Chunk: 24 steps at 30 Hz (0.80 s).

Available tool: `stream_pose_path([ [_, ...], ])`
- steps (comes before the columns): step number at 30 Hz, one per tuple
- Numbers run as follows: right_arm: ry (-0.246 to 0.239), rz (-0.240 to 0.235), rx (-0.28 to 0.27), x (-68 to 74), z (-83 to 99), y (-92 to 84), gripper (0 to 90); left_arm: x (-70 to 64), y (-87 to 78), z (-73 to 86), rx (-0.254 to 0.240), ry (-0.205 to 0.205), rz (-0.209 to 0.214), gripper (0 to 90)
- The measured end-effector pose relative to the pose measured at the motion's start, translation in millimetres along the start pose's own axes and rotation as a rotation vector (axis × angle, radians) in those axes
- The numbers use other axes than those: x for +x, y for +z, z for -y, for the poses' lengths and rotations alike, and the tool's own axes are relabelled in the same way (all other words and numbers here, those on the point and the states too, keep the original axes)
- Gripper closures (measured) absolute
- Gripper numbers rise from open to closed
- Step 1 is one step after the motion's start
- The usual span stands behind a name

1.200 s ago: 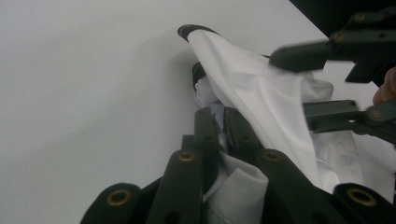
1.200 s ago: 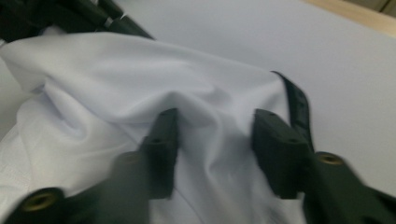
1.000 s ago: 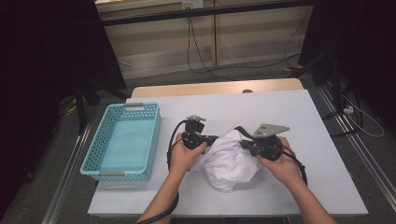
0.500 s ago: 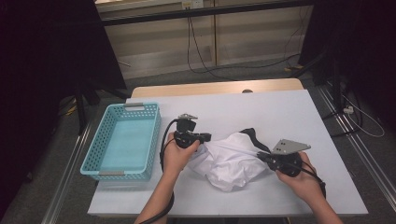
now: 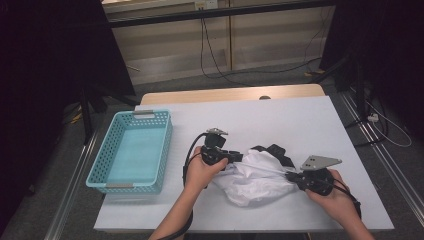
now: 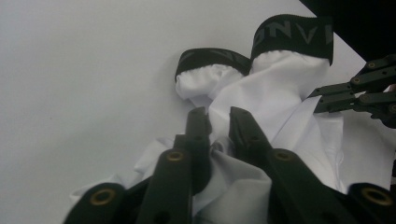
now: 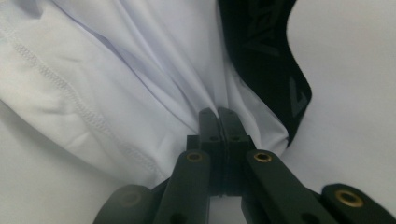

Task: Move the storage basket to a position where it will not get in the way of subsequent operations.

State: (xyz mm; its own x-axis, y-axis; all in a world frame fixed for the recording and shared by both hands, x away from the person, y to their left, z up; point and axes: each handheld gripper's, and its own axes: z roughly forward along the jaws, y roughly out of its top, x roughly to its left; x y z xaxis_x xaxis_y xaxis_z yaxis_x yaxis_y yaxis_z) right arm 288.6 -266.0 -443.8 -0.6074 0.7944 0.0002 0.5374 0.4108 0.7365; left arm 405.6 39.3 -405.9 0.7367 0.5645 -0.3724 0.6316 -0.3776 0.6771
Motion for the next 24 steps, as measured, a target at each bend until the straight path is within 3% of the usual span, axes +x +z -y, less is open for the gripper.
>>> stream_pose_path([
  [5, 0.033, 0.053, 0.044, -14.6, 14.3, -9.9, 90.0, 8.7, -5.2, -2.3, -0.033, -0.021, -0.028, 56.8],
  [8, 0.061, 0.063, 0.039, -22.3, 21.6, -15.6, 90.0, 12.2, -0.9, -3.4, -0.033, -0.026, -0.035, 50.2],
  [14, 0.075, 0.072, 0.035, -23.1, 25.0, -17.3, 90.0, 14.5, 19.3, -9.9, -0.029, -0.028, -0.037, 33.8],
  [20, 0.076, 0.076, 0.025, -22.5, 26.2, -17.3, 90.0, 13.3, 42.8, -19.9, 0.004, 0.011, -0.034, 25.7],
  [24, 0.086, 0.078, 0.021, -22.7, 25.9, -16.1, 90.0, 12.9, 57.2, -24.4, 0.003, 0.010, -0.008, 20.8],
])
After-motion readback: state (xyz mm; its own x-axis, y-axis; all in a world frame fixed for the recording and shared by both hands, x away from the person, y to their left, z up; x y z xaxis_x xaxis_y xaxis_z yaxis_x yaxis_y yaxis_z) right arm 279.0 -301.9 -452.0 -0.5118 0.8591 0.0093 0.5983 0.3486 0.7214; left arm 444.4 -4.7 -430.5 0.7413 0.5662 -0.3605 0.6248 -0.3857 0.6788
